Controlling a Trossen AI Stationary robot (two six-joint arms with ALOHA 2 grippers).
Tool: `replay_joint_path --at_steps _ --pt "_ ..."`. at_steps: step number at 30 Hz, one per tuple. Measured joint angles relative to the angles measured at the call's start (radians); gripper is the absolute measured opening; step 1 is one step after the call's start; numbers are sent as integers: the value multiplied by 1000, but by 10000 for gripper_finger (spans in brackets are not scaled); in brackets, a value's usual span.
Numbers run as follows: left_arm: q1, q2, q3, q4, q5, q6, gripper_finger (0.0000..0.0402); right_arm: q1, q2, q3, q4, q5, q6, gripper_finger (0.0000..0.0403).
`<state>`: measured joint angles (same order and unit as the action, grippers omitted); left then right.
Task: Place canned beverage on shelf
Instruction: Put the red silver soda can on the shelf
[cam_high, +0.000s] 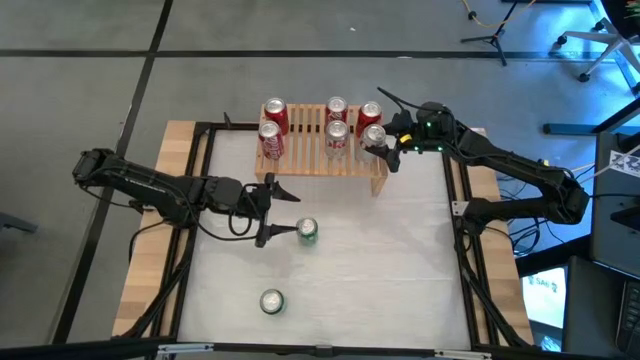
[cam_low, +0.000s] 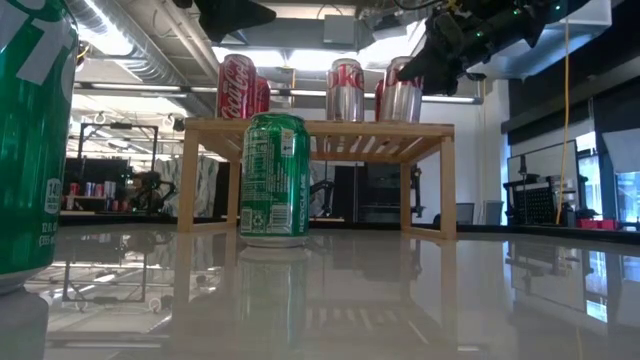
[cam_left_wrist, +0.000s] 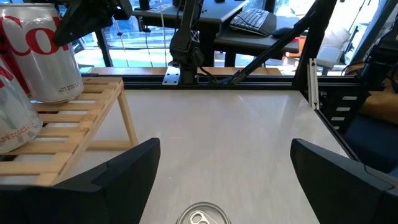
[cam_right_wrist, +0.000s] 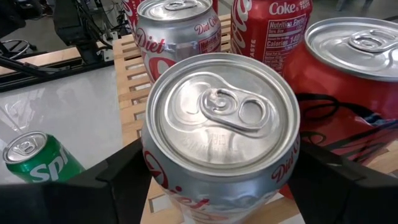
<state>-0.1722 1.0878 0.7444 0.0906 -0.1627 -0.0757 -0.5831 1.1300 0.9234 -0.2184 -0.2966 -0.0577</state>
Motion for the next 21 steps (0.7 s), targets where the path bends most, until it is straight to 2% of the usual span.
replay_joint_path --at_steps 11,21 --pt "0 0 0 0 0 0 351 0 0 0 0 -5 0 315" --pt "0 0 0 0 0 0 351 0 0 0 0 5 1 395"
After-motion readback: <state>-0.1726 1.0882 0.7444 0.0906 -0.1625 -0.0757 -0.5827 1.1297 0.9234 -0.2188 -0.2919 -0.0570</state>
